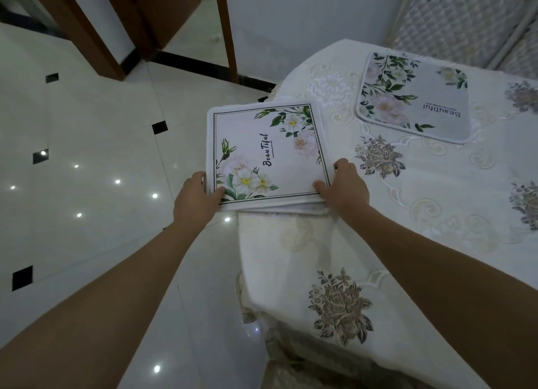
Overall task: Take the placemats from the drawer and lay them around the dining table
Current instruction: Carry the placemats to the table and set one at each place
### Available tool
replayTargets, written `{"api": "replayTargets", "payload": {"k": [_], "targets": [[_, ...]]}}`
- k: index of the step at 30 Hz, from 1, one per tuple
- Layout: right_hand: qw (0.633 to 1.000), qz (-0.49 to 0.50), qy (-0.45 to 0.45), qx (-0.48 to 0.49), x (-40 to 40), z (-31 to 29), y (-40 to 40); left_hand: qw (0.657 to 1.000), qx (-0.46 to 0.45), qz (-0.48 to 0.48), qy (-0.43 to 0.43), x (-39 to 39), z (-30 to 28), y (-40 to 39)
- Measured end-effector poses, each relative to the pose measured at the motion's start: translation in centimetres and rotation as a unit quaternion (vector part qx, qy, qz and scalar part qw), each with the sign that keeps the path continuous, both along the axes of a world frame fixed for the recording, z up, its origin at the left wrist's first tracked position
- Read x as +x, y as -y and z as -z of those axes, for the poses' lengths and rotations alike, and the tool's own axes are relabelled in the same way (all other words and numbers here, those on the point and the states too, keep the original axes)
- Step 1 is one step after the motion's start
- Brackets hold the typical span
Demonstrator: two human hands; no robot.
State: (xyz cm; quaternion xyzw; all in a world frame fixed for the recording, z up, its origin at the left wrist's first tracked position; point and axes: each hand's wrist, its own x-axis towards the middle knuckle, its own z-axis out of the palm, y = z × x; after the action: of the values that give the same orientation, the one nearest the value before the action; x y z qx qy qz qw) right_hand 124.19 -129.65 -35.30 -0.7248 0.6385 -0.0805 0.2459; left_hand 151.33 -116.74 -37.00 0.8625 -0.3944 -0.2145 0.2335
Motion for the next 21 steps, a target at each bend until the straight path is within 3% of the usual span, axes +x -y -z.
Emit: {"api": "replayTargets", "payload": {"k": [3, 8, 13, 17, 21], "targets": [[0.998, 0.035, 0.051, -0.005, -0.3, 0.1, -0.2, 0.999, -0.013, -0.035, -0.002, 0.0, -0.2, 0.1], [0.993, 0.054, 0.102, -0.007, -1.0, -0.4, -0.6, 0.992, 0.051, -0.080, -0.085, 0.0, -1.0, 0.8], [0.986, 0.058, 0.153, -0.021, -1.7, -1.3, -2.1, 0.994, -0.015, -0.057, 0.090, -2.1, -2.6, 0.1], [0.979, 0.088, 0.181, -0.042, -3.7, -2.3, -3.6, 0.989, -0.128, -0.070, -0.037, -4.8, -4.6, 0.0], [0.970, 0.130, 0.196, -0.060, -8.1, -3.2, -5.8, 0.980, -0.162, -0.049, -0.105, -8.5, -6.1, -0.4]]}}
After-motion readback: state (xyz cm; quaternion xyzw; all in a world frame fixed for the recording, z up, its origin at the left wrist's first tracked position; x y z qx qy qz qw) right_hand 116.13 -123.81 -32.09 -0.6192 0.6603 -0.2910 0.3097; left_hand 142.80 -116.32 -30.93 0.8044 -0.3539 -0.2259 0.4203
